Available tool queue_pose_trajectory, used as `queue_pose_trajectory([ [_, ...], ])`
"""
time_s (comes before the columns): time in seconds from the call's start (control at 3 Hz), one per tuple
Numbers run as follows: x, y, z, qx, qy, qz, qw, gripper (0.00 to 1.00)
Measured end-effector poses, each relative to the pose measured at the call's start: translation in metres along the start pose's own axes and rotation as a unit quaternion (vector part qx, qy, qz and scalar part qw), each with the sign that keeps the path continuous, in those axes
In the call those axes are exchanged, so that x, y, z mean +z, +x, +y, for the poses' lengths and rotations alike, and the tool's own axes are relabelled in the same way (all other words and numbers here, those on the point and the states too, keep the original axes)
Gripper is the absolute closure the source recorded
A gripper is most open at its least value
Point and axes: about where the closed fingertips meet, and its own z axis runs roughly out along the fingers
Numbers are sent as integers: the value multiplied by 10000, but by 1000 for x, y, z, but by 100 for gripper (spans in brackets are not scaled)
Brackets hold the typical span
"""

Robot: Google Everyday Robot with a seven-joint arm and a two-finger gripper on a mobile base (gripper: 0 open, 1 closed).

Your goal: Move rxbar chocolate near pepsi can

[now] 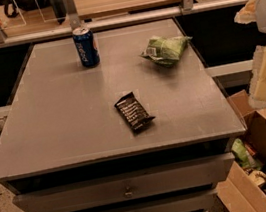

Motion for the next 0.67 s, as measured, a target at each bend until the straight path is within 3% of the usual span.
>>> queue_pose_trajectory([
  [0.33,0,0,0,0,0,0,10000,0],
  [0.67,1,-9,-5,-249,100,-15,9996,0],
])
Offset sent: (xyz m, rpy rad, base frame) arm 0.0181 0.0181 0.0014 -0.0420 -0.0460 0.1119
